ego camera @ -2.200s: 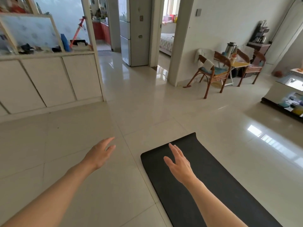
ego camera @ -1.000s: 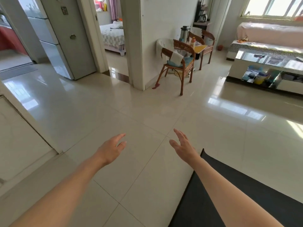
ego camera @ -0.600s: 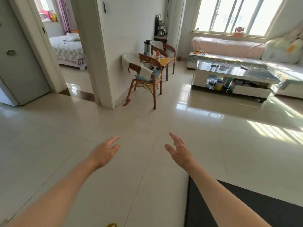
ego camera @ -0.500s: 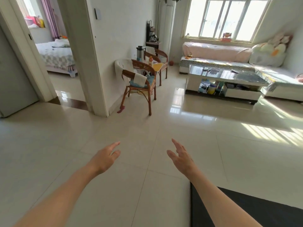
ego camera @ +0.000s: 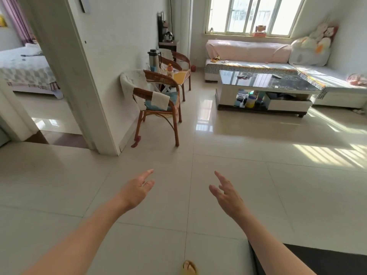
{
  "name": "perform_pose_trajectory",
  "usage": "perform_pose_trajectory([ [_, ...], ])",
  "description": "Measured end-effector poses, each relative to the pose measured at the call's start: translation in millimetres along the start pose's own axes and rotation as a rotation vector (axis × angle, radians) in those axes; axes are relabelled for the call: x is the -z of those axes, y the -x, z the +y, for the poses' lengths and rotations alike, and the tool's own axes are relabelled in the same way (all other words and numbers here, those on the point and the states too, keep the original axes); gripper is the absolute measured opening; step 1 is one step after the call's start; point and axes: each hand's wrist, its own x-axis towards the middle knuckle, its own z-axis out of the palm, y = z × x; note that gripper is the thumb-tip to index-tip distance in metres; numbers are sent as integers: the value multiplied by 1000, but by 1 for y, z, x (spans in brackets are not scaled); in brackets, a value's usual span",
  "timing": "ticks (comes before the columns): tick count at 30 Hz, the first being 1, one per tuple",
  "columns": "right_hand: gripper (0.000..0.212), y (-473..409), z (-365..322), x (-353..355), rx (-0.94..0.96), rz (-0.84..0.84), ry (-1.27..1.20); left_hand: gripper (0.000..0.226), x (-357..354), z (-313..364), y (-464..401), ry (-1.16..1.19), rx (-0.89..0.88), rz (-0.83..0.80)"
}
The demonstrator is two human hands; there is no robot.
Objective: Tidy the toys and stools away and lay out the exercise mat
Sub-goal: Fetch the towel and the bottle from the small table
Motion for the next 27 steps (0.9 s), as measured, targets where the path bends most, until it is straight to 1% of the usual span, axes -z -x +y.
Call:
perform_pose_trajectory([
  [5, 57, -114, -1, 3, 4, 3, -30, 48, 11, 2, -104, 21, 3, 10],
  [8, 57, -188, -7, 17, 2, -37, -48, 48, 24, 16, -175, 39, 27, 26],
  [11, 57, -250, -19, 36, 24, -54, -29, 47, 35, 31, -231, 70, 36, 63],
  [18, 58, -381, -26, 57, 42, -108, -39, 47, 53, 54, -358, 114, 60, 84],
  [23, 57, -488, -25, 67, 31, -130, -40, 47, 58, 69, -462, 85, 60, 96],
  [27, 55, -576, -30, 84, -18, -129, -69, 46, 65, 86, -547, 105, 103, 78],
])
